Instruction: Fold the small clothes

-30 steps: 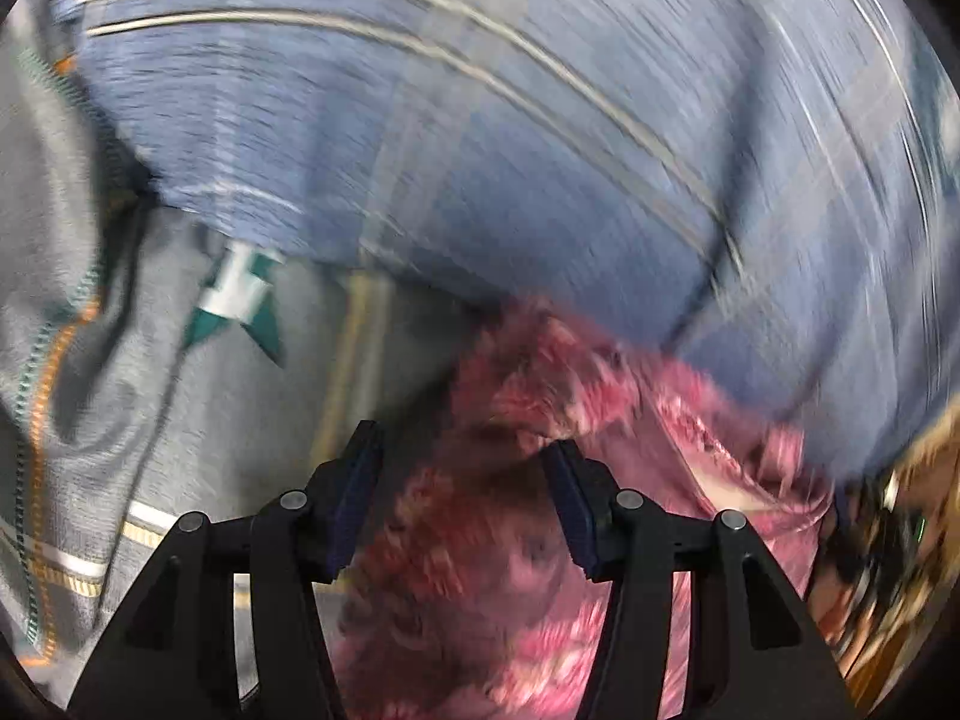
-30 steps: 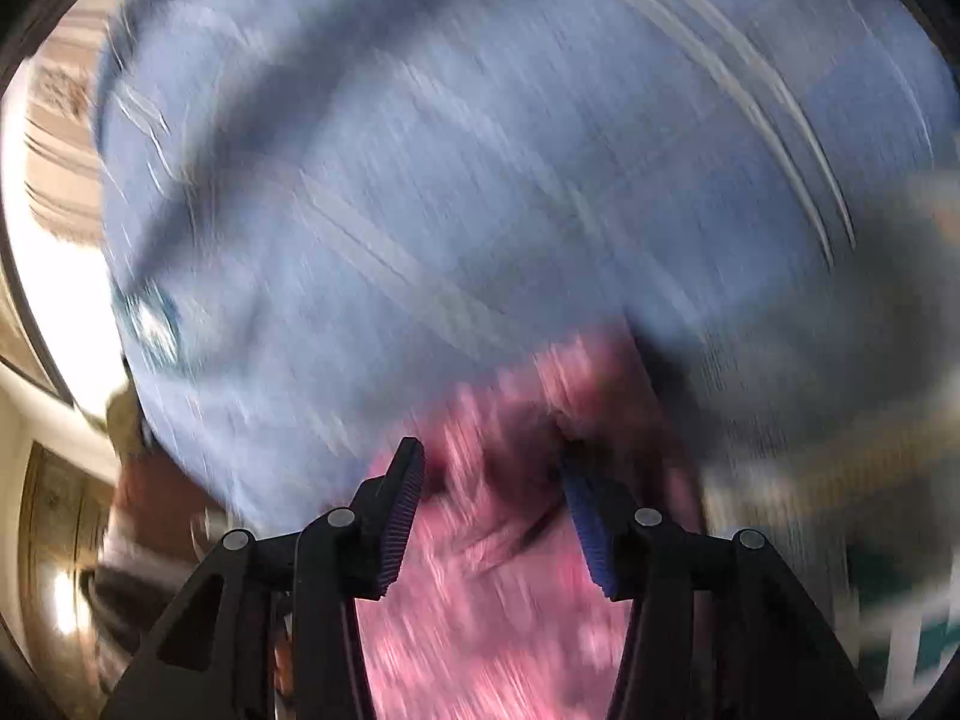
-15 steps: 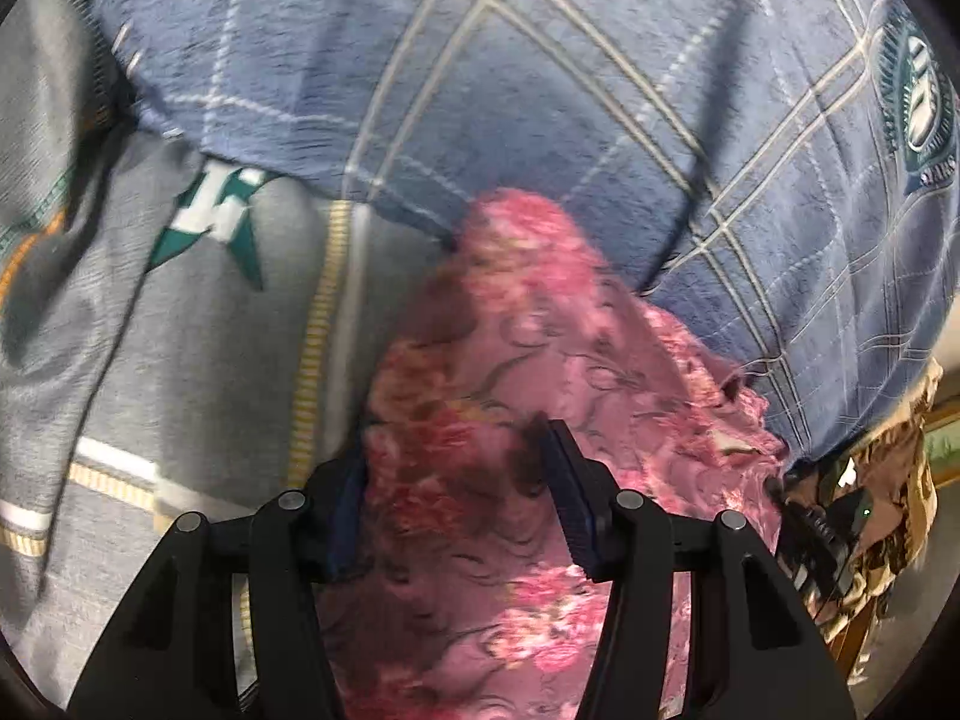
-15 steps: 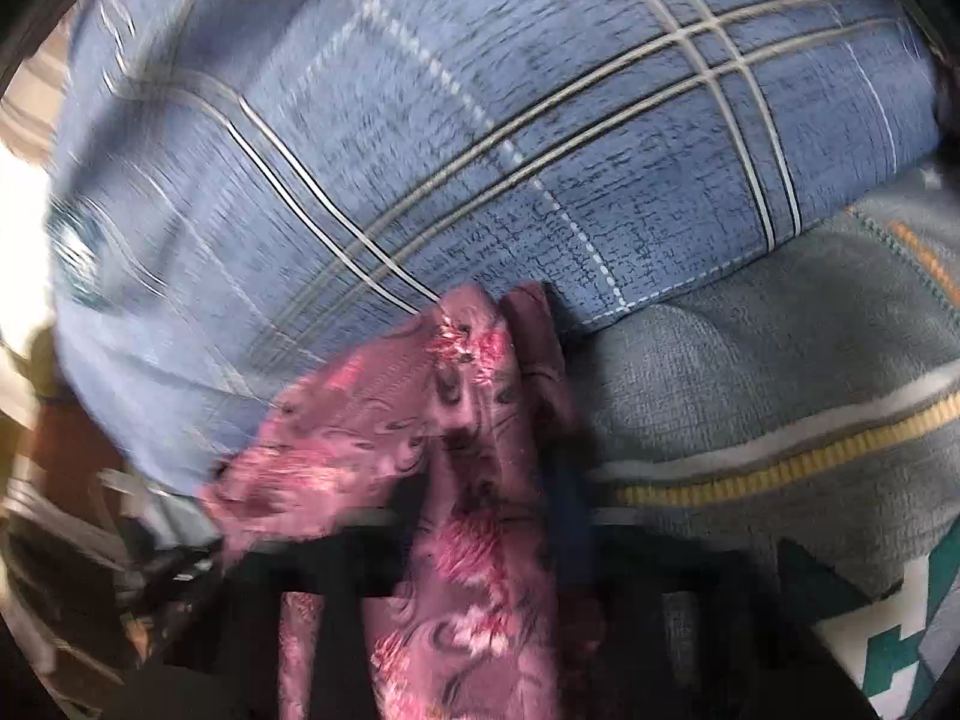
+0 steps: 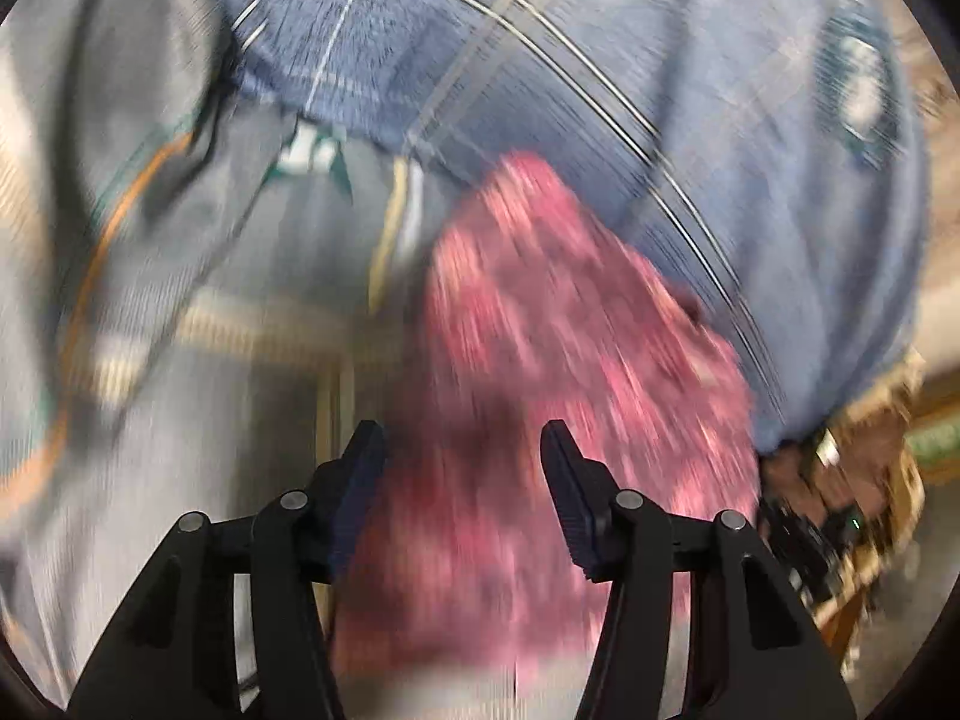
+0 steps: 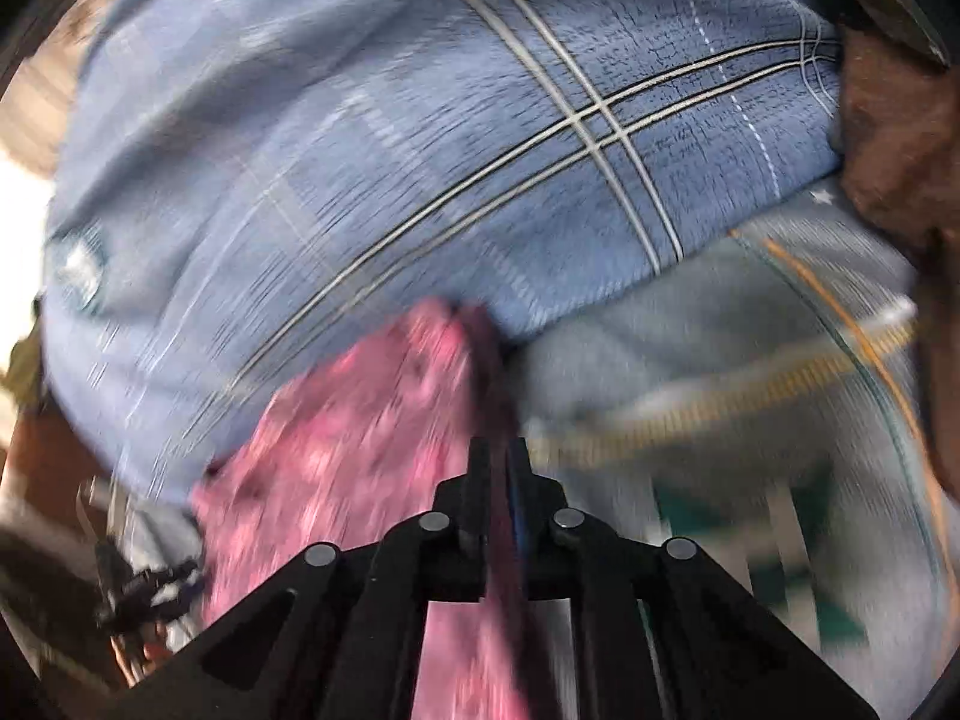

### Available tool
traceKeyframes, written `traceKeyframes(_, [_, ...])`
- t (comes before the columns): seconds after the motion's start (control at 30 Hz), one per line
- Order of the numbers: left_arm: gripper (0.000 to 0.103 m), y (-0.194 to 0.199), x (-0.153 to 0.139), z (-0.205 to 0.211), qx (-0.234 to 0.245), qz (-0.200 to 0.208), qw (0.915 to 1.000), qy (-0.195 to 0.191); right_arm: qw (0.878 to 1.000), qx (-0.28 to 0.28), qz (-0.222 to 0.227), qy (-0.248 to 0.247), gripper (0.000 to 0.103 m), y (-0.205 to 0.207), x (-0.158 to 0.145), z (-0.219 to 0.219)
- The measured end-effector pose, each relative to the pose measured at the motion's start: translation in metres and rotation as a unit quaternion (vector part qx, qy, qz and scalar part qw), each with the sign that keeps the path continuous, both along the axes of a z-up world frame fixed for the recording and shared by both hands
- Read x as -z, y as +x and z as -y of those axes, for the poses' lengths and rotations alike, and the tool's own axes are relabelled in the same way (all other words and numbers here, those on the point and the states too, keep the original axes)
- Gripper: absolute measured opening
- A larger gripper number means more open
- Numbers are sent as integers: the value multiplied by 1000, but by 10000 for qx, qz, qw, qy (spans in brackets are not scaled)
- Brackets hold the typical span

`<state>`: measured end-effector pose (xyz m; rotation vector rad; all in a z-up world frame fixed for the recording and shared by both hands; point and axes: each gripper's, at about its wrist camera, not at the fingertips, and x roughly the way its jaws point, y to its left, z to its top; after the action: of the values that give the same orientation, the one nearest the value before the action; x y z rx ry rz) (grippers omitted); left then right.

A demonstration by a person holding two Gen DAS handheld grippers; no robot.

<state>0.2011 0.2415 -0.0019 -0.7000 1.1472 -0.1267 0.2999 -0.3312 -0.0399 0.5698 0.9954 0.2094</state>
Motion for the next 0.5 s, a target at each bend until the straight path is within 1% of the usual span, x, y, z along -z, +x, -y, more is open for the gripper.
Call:
traceKeyframes(0.07, [58, -34, -1, 3, 69, 55, 9996, -255, 9996, -127, 46, 247, 32, -30, -6, 2])
traceKeyframes(0.13, [58, -55, 7, 16, -8, 67, 9986, -529, 9980, -106, 92, 611, 42, -63, -5, 7])
traceKeyframes(0.2, [59, -71, 15, 21, -87, 5, 9964, -840, 9951, -23, 80, 981, 45, -93, 2, 13])
traceKeyframes(0.27, [59, -71, 27, 39, -128, -102, 9957, -907, 9934, 66, -66, 1146, 47, -91, 2, -6])
traceKeyframes(0.3, [58, -73, 34, 42, -179, -180, 9953, -939, 9927, 122, -194, 1186, 47, -94, 8, -12])
traceKeyframes(0.37, [59, -78, 34, 44, -345, -95, 9940, -1030, 9901, 214, -388, 1330, 47, -96, 22, -17])
traceKeyframes(0.4, [61, -77, 33, 44, -401, -73, 9933, -1085, 9876, 271, -451, 1478, 47, -98, 28, -17])
traceKeyframes(0.43, [61, -76, 35, 46, -466, -139, 9918, -1184, 9851, 340, -526, 1600, 47, -100, 32, -17])
traceKeyframes(0.47, [61, -76, 37, 44, -526, -194, 9890, -1368, 9826, 456, -626, 1686, 47, -104, 35, -16])
traceKeyframes(0.5, [62, -78, 39, 43, -530, -171, 9867, -1528, 9791, 511, -637, 1864, 47, -110, 35, -18])
